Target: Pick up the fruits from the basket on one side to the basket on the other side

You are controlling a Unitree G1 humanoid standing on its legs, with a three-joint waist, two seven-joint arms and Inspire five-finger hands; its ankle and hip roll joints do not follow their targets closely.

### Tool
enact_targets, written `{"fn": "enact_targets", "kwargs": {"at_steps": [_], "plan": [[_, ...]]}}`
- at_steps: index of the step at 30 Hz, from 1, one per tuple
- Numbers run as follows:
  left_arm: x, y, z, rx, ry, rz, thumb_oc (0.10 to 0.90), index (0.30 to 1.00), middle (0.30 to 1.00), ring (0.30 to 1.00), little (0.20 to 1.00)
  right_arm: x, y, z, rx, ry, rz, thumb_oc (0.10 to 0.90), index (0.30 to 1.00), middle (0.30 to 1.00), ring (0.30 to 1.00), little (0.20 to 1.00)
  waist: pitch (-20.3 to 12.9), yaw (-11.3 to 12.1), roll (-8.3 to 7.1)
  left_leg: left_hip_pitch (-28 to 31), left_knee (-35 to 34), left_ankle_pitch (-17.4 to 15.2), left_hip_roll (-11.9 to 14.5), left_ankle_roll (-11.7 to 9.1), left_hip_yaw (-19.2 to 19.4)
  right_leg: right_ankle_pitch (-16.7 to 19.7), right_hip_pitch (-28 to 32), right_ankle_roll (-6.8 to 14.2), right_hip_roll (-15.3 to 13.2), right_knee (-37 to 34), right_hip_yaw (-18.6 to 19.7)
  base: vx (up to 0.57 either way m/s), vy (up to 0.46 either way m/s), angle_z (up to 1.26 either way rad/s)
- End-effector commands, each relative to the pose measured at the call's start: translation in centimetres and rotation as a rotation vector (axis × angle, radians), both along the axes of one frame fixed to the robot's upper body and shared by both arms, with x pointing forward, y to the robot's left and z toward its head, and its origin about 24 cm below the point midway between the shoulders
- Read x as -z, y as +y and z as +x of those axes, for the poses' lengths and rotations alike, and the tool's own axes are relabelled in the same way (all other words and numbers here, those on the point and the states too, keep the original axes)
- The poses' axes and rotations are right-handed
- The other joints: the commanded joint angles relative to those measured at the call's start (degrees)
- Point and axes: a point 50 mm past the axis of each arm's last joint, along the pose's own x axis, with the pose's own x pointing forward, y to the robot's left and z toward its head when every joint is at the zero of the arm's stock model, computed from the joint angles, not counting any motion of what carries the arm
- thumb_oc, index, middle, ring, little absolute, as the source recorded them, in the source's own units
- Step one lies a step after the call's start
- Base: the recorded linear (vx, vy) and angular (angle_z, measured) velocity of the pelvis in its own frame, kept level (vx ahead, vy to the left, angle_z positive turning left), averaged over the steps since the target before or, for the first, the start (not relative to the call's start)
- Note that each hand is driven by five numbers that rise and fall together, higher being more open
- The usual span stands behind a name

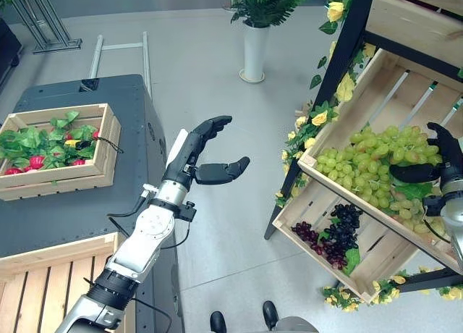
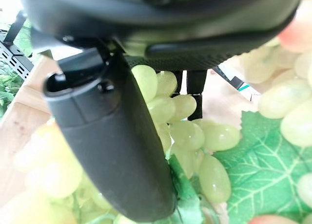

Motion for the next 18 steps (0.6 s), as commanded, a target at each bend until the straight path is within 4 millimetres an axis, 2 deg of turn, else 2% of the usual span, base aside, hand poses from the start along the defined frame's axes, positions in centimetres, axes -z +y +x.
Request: {"fn": "enact_targets", "kwargs": {"at_steps": [1,3,7,18], "plan": [[-3.5,-0.8,-0.2,0.054,-0.199,-0.006,0.800,0.900,0.900,0.900,0.900,-8.6,0.0,-0.7,0.013,-0.334,-0.239,0.800,0.900,0.900,0.900,0.900,-5.08,0.67,0.22,-0.21,0.14,-5.07,-0.45,-0.66,-5.10,2.73,-1.71,-1.07,3.36,0.81,-3.80,0.00,-0.007,-0.04],[-3.3,-0.5,-0.2,0.037,-0.198,-0.010,0.800,0.900,0.900,0.900,0.900,-10.0,0.9,-1.3,-0.014,-0.444,-0.255,0.800,0.900,0.900,0.900,0.900,-5.15,0.19,0.59,-0.16,0.14,-5.08,-0.41,-0.65,-4.98,2.57,-1.83,-1.05,3.49,1.04,-3.31,0.00,0.000,-0.04],[-3.2,-0.4,-0.3,0.024,-0.200,-0.018,0.800,0.900,0.900,0.900,0.900,-11.6,2.6,-2.5,-0.082,-0.585,-0.258,0.800,0.900,0.900,0.900,0.900,-5.01,-0.26,1.40,-0.19,0.14,-5.24,-0.46,-0.54,-4.81,2.23,-2.09,-1.07,3.63,1.34,-2.70,-0.01,0.001,0.00],[-2.4,-0.6,-0.6,0.018,-0.193,-0.047,0.800,0.900,0.900,0.900,0.900,-12.8,7.1,-3.3,-0.386,-0.754,-0.103,0.800,0.900,0.900,0.900,0.900,-5.16,0.22,2.27,-0.15,0.14,-4.92,-0.55,-0.80,-4.85,2.16,-1.87,-1.21,3.28,1.31,-2.79,0.00,0.003,0.00]]}}
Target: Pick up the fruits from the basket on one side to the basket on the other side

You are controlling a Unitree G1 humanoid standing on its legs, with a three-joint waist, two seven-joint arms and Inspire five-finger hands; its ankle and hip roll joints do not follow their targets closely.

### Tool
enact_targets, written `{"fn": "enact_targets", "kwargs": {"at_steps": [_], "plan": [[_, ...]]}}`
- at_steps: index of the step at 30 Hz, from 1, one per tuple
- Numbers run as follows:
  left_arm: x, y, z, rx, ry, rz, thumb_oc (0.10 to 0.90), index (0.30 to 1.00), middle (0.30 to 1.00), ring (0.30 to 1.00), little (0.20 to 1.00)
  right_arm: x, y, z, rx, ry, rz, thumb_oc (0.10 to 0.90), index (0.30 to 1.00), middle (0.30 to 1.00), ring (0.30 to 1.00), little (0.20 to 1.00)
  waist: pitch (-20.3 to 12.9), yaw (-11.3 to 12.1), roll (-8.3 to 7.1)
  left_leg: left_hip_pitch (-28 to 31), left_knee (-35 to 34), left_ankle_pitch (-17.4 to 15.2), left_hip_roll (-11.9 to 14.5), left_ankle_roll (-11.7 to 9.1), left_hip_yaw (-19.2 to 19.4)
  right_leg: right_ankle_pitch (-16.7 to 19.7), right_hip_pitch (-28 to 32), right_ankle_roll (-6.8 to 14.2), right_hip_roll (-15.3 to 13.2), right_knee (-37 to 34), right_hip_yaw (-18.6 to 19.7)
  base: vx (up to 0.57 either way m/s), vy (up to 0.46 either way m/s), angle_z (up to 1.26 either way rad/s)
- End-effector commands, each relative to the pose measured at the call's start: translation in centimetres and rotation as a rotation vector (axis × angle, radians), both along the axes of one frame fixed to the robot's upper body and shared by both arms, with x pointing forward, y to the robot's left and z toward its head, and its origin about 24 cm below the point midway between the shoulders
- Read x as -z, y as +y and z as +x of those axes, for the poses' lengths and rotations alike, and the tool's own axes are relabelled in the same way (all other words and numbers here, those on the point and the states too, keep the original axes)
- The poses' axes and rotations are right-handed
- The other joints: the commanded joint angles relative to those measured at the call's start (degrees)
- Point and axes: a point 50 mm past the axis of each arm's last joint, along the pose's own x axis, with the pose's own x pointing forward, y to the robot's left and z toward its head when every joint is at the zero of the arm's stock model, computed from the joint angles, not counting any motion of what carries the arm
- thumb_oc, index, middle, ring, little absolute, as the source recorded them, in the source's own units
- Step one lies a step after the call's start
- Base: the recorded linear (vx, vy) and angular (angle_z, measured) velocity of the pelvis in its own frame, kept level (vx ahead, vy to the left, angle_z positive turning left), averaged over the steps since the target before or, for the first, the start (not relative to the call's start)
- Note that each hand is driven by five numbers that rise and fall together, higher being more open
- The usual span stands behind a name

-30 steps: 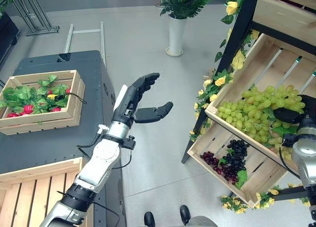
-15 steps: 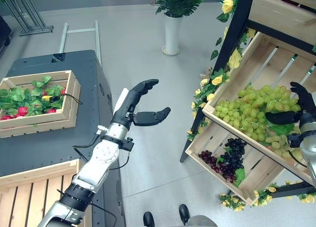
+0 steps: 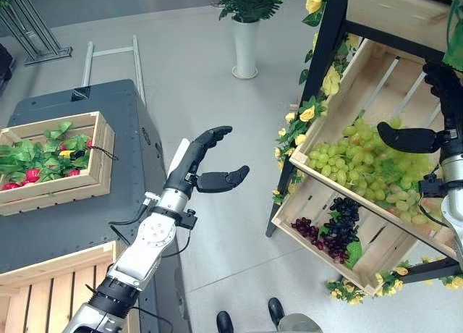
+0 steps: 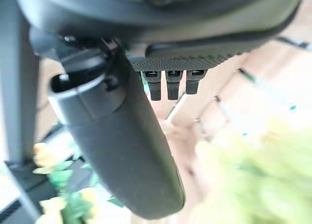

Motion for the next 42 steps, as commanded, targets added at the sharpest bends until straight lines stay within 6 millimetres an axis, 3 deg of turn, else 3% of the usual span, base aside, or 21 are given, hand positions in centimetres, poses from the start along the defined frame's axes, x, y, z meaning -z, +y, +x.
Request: {"fn": "enact_targets", "kwargs": {"at_steps": [1,7,15,29,32,42], "plan": [[-3.9,-0.6,0.1,0.030,-0.234,-0.048,0.800,0.900,0.900,0.900,0.900,-6.1,1.3,-1.7,-0.123,-0.345,-0.009,0.800,0.900,0.900,0.900,0.900,-5.41,1.74,-0.27,-0.18,0.14,-4.62,-0.65,-0.76,-5.19,2.20,-1.77,-1.13,3.20,1.34,-3.09,0.00,0.000,0.00],[-3.4,-0.6,0.0,0.018,-0.225,-0.062,0.800,0.900,0.900,0.900,0.900,-5.9,3.0,-2.1,-0.305,-0.342,0.082,0.800,0.900,0.900,0.900,0.900,-5.63,1.98,-0.23,-0.13,0.14,-4.72,-0.80,-0.86,-5.45,2.19,-1.54,-1.12,3.04,1.07,-3.44,0.00,0.000,0.00],[-2.9,-1.0,0.1,0.005,-0.219,-0.090,0.800,0.900,0.900,0.900,0.900,-1.7,6.4,-0.9,-0.605,-0.136,0.306,0.800,0.900,0.900,0.900,0.900,-5.77,3.53,-0.10,-0.18,0.14,-4.42,-1.03,-0.79,-6.26,1.89,-1.14,-1.19,2.46,1.03,-4.90,0.00,0.000,0.00],[-0.6,-1.0,-0.8,0.047,-0.080,-0.342,0.800,0.900,0.900,0.900,0.900,4.9,11.5,0.1,-0.898,0.084,0.708,0.800,0.900,0.900,0.900,0.900,-5.92,7.67,0.02,-0.29,0.14,-3.83,-1.70,-0.41,-9.71,0.58,0.54,-1.95,2.02,0.93,-8.26,0.00,-0.009,0.05],[0.2,-1.1,-1.0,0.053,-0.033,-0.342,0.800,0.900,0.900,0.900,0.900,6.1,12.2,0.1,-0.910,0.126,0.736,0.800,0.900,0.900,0.900,0.900,-5.98,8.26,0.11,-0.61,0.14,-3.53,-1.86,-0.35,-10.37,0.40,0.53,-2.07,2.06,1.05,-8.81,-0.01,-0.012,0.08],[3.7,-1.7,-2.5,0.124,0.155,-0.404,0.800,0.900,0.900,0.900,0.900,13.0,14.2,-0.4,-0.880,0.351,0.857,0.800,0.900,0.900,0.900,0.900,-6.21,11.18,0.43,-1.69,0.14,-2.43,-2.36,-0.06,-12.11,0.39,0.80,-2.25,1.28,0.46,-11.56,0.02,-0.009,0.07]]}}
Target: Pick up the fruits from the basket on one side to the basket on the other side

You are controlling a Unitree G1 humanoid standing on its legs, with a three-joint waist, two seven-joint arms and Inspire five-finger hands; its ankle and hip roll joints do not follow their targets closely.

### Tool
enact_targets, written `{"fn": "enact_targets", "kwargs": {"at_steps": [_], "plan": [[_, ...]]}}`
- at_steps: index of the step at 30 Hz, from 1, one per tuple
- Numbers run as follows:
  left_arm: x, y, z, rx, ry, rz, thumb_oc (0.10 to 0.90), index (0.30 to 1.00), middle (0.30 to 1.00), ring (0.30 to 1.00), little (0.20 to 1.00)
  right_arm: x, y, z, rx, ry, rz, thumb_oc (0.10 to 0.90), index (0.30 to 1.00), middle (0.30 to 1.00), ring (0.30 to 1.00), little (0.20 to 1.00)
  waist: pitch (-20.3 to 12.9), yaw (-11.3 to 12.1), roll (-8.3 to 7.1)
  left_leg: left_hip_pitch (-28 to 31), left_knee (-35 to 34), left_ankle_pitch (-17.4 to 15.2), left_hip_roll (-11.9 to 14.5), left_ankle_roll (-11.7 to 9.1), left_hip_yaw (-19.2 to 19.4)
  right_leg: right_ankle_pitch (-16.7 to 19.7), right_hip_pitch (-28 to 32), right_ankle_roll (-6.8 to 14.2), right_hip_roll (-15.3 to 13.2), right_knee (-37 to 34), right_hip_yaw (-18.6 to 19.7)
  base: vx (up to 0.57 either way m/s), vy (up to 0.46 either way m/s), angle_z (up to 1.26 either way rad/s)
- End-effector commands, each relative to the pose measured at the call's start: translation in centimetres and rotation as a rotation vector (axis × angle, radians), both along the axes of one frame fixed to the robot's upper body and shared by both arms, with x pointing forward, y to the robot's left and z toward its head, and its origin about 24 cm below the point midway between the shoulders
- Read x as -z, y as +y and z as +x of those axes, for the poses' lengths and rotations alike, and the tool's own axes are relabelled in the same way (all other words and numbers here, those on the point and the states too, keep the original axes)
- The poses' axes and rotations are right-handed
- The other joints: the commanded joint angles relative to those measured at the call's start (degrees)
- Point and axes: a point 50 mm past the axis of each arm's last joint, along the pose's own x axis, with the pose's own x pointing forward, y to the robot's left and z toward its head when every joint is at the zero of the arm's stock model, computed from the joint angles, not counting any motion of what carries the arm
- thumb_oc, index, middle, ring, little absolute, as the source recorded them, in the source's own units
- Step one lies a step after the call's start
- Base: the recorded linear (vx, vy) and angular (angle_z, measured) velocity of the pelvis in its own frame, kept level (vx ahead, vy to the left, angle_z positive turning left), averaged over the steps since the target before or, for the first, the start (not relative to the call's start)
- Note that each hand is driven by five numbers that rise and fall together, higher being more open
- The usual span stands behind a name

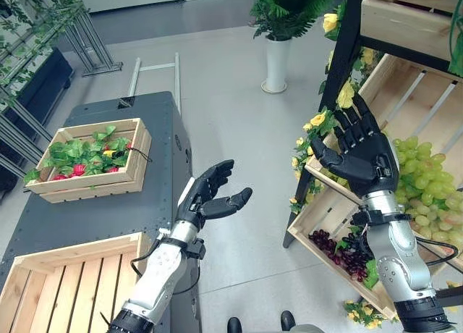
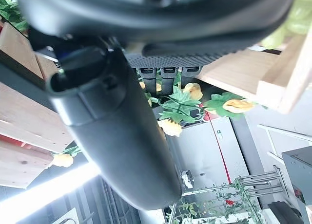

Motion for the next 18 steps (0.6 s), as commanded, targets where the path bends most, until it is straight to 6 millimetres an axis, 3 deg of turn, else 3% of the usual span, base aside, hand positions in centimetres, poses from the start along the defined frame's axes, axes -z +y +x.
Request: {"fn": "enact_targets", "kwargs": {"at_steps": [1,13,18], "plan": [[-3.7,-0.6,1.5,0.054,-0.204,-0.045,0.800,0.900,0.900,0.900,0.900,3.2,6.3,-0.6,-0.321,0.099,-0.046,0.800,0.900,0.900,0.900,0.900,-3.43,6.33,-3.05,-1.78,0.14,-3.25,-3.04,1.25,-4.18,0.69,-0.67,-1.27,0.92,0.40,-4.62,0.03,-0.011,0.02],[-5.1,0.3,1.5,0.016,-0.267,-0.031,0.800,0.900,0.900,0.900,0.900,0.6,3.1,-0.8,0.016,-0.026,-0.160,0.800,0.900,0.900,0.900,0.900,-3.21,5.78,-2.73,-1.72,0.14,-3.32,-3.31,1.52,-4.15,1.07,-1.02,-1.02,0.80,0.52,-4.07,0.01,0.001,0.02],[-5.8,1.2,1.0,-0.040,-0.308,-0.022,0.800,0.900,0.900,0.900,0.900,0.3,0.3,-1.6,0.297,-0.016,-0.206,0.800,0.900,0.900,0.900,0.900,-3.05,4.61,-2.66,-1.44,0.14,-3.67,-3.22,1.68,-3.30,1.15,-1.16,-0.83,0.99,0.54,-3.12,0.00,0.000,0.00]]}}
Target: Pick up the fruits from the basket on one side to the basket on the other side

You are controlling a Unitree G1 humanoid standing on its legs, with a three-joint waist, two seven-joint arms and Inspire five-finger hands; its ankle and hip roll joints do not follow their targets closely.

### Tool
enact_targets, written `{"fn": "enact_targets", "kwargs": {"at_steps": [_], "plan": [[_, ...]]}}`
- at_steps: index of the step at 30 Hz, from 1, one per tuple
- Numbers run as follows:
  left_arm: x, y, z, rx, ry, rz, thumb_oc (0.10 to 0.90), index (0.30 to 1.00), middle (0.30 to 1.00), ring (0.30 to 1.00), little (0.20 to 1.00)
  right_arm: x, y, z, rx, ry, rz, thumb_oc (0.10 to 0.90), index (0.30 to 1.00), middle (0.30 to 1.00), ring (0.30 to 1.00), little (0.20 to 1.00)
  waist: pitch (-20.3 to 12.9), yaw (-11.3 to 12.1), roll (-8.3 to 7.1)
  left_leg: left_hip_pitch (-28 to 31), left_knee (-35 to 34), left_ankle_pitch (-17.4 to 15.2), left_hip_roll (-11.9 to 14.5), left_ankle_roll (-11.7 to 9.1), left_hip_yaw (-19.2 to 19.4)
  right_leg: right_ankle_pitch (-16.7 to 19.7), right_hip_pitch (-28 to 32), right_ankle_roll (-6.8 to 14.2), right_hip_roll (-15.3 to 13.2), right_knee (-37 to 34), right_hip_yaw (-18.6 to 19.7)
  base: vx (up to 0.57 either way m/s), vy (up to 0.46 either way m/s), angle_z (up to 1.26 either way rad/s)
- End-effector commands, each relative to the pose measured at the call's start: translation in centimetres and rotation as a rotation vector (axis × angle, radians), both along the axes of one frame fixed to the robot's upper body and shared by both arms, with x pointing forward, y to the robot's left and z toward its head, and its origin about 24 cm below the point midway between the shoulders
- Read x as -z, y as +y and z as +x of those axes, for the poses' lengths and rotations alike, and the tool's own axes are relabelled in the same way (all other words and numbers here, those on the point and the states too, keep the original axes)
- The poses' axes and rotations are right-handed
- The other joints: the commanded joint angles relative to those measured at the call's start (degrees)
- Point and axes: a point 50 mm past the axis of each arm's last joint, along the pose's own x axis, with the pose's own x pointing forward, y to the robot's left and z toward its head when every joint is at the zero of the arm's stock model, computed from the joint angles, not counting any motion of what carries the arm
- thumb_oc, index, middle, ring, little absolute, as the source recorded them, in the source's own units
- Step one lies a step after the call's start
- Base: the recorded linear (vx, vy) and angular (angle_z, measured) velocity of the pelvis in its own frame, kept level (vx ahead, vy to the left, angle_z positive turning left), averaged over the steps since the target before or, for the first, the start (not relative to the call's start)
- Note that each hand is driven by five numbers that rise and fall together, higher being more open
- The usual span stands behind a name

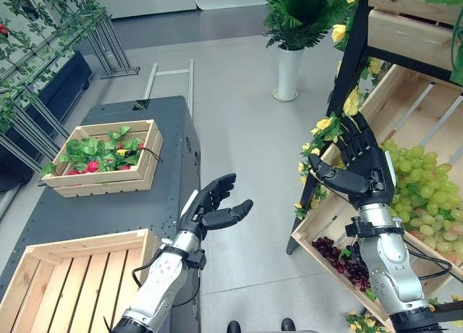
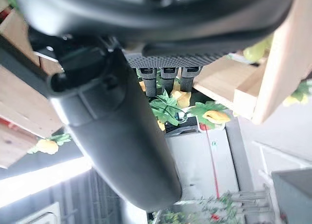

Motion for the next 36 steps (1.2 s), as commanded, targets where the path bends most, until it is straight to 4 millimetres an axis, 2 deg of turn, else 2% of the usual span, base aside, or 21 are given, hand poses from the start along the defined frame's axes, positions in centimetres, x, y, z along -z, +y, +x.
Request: {"fn": "enact_targets", "kwargs": {"at_steps": [1,6,13,17,21,24,31,35,36], "plan": [[-6.3,1.3,1.5,-0.046,-0.332,-0.020,0.800,0.900,0.900,0.900,0.900,-1.0,-0.2,-0.1,0.116,-0.046,-0.035,0.800,0.900,0.900,0.900,0.900,-1.38,2.28,-2.75,-0.48,0.15,-3.99,-3.42,2.01,-1.61,0.90,-0.45,-0.21,0.87,0.53,-1.49,0.00,0.000,0.00],[-7.0,1.7,1.4,-0.088,-0.358,-0.032,0.800,0.900,0.900,0.900,0.900,-1.8,-1.8,-1.0,0.312,-0.104,0.007,0.800,0.900,0.900,0.900,0.900,-0.98,1.47,-2.61,-0.26,0.15,-4.23,-3.26,2.15,-1.01,0.97,-0.56,-0.16,1.09,0.65,-0.71,0.00,0.000,0.00],[-7.5,1.7,1.6,-0.115,-0.377,-0.042,0.800,0.900,0.900,0.900,0.900,-3.0,-2.6,-1.8,0.479,-0.223,0.133,0.800,0.900,0.900,0.900,0.900,-0.47,1.15,-2.26,-0.18,0.15,-4.31,-3.20,2.29,-0.59,0.98,-0.89,-0.17,1.24,1.02,-0.08,0.00,0.000,0.00],[-7.7,1.5,1.7,-0.115,-0.383,-0.047,0.800,0.900,0.900,0.900,0.900,-4.6,-2.1,-2.4,0.458,-0.337,0.187,0.800,0.900,0.900,0.900,0.900,-0.25,1.10,-2.05,-0.26,0.15,-4.35,-3.26,2.40,-0.51,0.95,-1.14,-0.17,1.28,1.19,0.15,0.00,0.003,-0.01],[-7.8,1.0,2.1,-0.106,-0.390,-0.055,0.800,0.900,0.900,0.900,0.900,-6.6,-0.5,-2.7,0.264,-0.482,0.226,0.800,0.900,0.900,0.900,0.900,-0.29,1.40,-1.92,-0.71,0.15,-4.03,-3.40,2.40,-0.64,1.15,-1.60,-0.28,1.26,1.27,0.39,-0.02,0.008,-0.02],[-7.8,1.0,2.2,-0.097,-0.392,-0.057,0.800,0.900,0.900,0.900,0.900,-7.3,0.3,-2.8,0.113,-0.534,0.258,0.800,0.900,0.900,0.900,0.900,-0.49,1.72,-1.98,-0.80,0.15,-4.06,-3.39,2.31,-0.67,1.04,-1.57,-0.26,1.15,1.25,0.20,0.00,0.000,0.00],[-7.9,1.2,2.2,-0.077,-0.396,-0.054,0.800,0.900,0.900,0.900,0.900,-9.1,1.1,-3.4,-0.220,-0.694,0.308,0.800,0.900,0.900,0.900,0.900,-0.76,2.39,-2.36,-0.75,0.15,-4.43,-3.41,2.14,-1.05,0.48,-1.15,-0.23,1.08,1.08,-0.46,0.00,0.000,0.00],[-8.0,1.3,2.5,-0.063,-0.398,-0.046,0.800,0.900,0.900,0.900,0.900,-10.1,1.7,-3.4,-0.495,-0.756,0.327,0.800,0.900,0.900,0.900,0.900,-1.14,2.80,-2.71,-0.82,0.15,-4.54,-3.42,2.01,-1.42,0.28,-0.95,-0.22,0.98,0.91,-0.86,0.00,0.000,0.00],[-8.0,1.3,2.5,-0.063,-0.398,-0.046,0.800,0.900,0.900,0.900,0.900,-10.1,1.7,-3.4,-0.496,-0.756,0.328,0.800,0.900,0.900,0.900,0.900,-1.13,2.80,-2.71,-0.82,0.15,-4.53,-3.43,2.01,-1.43,0.28,-0.95,-0.22,0.98,0.91,-0.87,0.00,0.000,0.00]]}}
